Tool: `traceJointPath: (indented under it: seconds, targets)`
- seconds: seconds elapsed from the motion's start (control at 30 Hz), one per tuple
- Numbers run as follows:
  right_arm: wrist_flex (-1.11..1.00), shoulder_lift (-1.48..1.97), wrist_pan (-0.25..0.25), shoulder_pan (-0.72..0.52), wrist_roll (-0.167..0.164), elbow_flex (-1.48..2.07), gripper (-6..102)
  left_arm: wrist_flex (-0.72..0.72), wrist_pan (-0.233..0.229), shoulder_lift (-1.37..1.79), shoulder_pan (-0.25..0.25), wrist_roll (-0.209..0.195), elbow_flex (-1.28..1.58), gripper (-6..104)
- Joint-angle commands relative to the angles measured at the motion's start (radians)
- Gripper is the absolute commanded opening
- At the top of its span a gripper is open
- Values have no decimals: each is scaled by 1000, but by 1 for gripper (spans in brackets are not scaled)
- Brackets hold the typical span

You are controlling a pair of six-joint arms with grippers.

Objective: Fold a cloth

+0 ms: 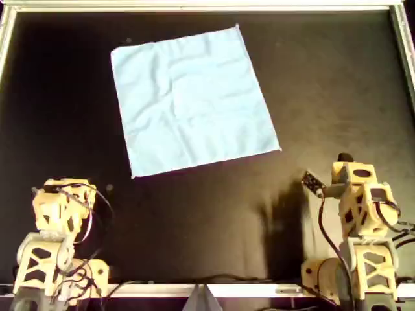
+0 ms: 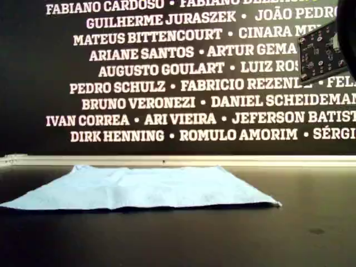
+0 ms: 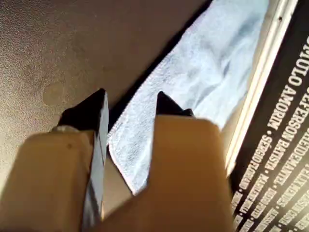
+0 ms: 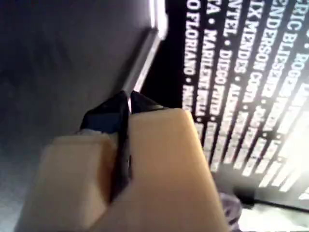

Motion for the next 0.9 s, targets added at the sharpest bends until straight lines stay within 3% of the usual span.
traceJointPath:
  seconds: [0.0, 0.27, 0.43, 0.5, 0.6, 0.8, 0.83, 0.87]
  targets:
    - [-43, 29, 9, -2, -3, 9, 2, -6, 0, 11, -21, 0, -20, 34]
    - [-43, 31, 15, -17, -3, 9, 3, -9, 0, 12, -21, 11, -20, 16]
    - [-43, 35, 15, -17, -3, 9, 3, -9, -15, 12, -11, 11, -20, 16]
    - [-43, 37, 0, -11, -5, 9, 3, -9, -2, 12, -15, -2, -20, 17]
    - [-55, 37, -3, 5, -5, 9, 10, -26, 2, 14, -23, -2, -21, 25]
    - [-60, 37, 2, 2, -3, 9, 39, -26, 2, 14, -23, -2, -18, 61]
    - [-60, 37, 3, 2, 9, 8, 42, -26, 2, 14, -23, -2, -18, 66]
    - [-58, 37, 0, 2, -5, 6, 45, -26, 2, 14, -23, -2, -20, 70]
